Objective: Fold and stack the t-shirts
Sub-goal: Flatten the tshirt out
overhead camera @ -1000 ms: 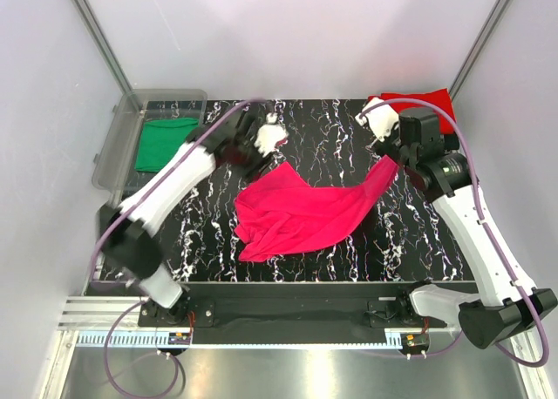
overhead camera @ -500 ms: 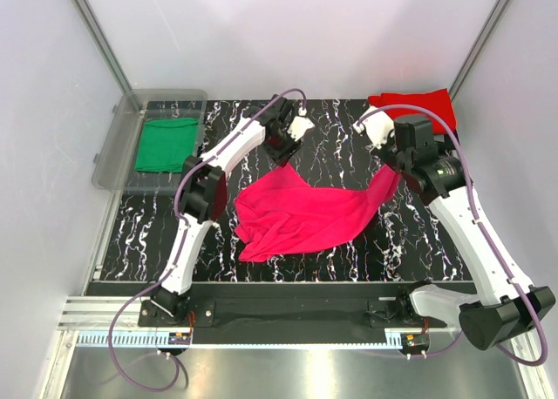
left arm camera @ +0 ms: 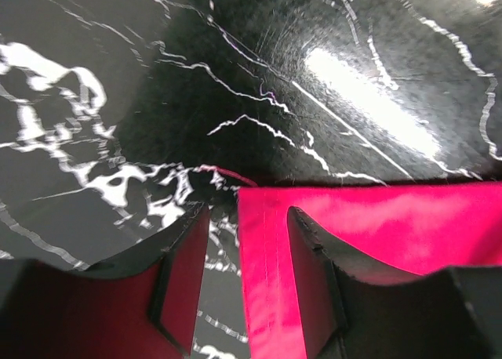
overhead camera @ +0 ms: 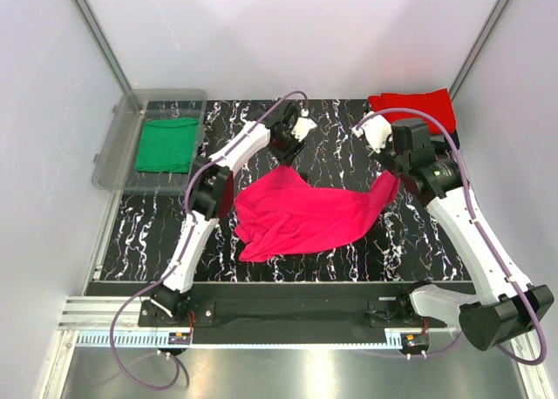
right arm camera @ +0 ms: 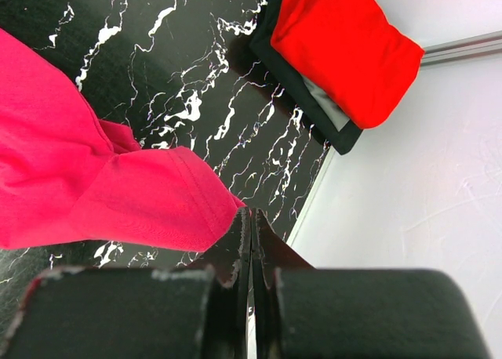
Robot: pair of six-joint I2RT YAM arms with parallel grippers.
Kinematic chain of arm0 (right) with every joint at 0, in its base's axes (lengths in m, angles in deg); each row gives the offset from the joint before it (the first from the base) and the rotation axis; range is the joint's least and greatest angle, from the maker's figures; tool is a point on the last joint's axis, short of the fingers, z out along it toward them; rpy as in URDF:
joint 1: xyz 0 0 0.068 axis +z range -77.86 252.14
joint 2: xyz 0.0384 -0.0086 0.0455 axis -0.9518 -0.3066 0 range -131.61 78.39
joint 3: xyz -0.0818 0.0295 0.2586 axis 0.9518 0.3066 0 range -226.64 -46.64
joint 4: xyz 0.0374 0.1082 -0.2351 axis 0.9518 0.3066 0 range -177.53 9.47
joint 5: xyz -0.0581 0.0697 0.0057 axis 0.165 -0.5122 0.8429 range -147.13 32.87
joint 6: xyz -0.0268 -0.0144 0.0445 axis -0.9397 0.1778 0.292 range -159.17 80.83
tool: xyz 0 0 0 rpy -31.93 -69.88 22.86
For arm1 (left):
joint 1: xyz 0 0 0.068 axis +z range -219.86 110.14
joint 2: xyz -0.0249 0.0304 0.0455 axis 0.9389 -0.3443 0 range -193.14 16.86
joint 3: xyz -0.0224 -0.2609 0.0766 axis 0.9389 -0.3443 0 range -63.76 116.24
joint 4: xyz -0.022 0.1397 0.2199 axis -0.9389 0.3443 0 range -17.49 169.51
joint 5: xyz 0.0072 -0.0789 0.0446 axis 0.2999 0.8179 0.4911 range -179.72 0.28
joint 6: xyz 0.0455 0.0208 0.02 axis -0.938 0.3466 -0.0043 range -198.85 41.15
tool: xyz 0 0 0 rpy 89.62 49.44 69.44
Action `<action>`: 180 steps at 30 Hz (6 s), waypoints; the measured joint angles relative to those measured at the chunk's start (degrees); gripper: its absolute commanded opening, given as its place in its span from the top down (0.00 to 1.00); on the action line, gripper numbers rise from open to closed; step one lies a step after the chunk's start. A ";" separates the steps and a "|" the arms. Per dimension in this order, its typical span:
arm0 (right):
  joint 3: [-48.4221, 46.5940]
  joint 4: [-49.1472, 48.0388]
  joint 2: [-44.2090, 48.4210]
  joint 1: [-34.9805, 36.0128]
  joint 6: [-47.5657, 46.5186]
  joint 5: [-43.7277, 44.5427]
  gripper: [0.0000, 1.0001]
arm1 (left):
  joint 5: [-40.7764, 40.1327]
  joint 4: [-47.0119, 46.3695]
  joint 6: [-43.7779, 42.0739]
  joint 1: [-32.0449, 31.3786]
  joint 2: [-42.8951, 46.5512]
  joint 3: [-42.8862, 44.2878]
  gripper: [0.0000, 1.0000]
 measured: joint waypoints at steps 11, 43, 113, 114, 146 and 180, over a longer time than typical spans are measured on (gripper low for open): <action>0.00 0.02 -0.02 -0.81 0.42 -0.35 1.00 | 1.05 -0.76 1.14 0.00 -2.16 0.98 0.65; -36.65 -1.33 -25.77 -14.58 20.83 -11.96 1.00 | 2.03 -2.03 3.93 6.84 49.13 -6.54 1.00; -62.55 -6.29 6.16 -18.82 20.74 -23.67 1.00 | 13.51 -4.90 8.02 20.57 82.34 -6.05 1.00; -62.86 -6.27 6.08 -18.82 20.74 -23.85 1.00 | 13.55 -5.18 8.17 20.72 82.36 -6.01 1.00; -37.33 -22.53 -48.81 -17.70 9.09 -30.84 1.00 | 4.98 -15.72 3.41 21.05 32.41 -28.68 1.00; -69.42 -20.87 -74.73 -15.37 15.13 -19.15 1.00 | -3.78 -20.61 1.66 21.81 17.25 -13.05 1.00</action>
